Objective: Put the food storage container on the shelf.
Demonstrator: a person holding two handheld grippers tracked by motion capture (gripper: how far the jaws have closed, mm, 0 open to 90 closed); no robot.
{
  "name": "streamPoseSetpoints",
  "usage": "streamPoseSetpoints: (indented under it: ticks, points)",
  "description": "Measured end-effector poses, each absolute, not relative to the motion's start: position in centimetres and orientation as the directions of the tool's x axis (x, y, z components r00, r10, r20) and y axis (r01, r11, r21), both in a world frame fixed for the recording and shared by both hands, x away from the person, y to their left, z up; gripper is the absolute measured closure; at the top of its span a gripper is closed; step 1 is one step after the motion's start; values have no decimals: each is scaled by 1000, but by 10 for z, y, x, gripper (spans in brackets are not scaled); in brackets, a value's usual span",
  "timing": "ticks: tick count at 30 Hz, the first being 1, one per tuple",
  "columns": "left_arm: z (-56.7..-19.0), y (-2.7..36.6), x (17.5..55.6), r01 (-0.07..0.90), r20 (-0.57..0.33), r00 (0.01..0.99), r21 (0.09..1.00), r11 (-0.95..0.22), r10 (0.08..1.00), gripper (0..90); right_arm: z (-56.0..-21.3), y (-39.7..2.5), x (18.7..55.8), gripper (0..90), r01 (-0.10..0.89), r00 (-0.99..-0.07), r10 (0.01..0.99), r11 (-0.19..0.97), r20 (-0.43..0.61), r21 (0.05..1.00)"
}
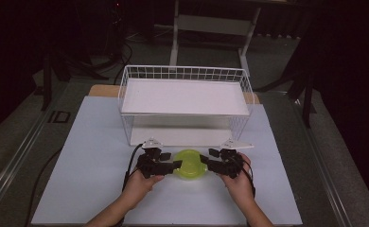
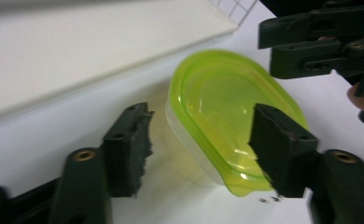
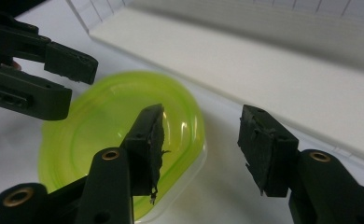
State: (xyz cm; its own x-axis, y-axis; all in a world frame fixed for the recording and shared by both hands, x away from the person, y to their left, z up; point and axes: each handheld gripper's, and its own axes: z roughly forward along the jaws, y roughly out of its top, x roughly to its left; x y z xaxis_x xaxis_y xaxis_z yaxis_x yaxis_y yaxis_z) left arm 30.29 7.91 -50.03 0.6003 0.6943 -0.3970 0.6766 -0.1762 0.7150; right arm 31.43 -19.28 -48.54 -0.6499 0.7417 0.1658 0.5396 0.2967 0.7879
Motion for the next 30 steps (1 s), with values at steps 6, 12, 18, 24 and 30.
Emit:
streamPoseSetpoints:
  ticks: [6,12,18,24,30]
  points:
    - [-504,80,303,717,-448,578,678,-162,682,607,-491,-193,318,588,573,-648,734,297,201,764]
    - [-505,83,300,738,-498,575,657,-150,649,669,-491,-197,319,706,604,-663,695,280,277,746]
    - [-500,80,292,737,-500,597,650,-184,627,715,-486,-200,315,773,612,-686,664,307,297,729]
    - [-498,80,282,752,-510,572,639,-162,643,781,-483,-205,302,800,599,-712,625,303,320,741]
    - [-500,80,281,743,-523,588,651,-156,617,813,-480,-205,292,814,547,-745,615,343,258,764]
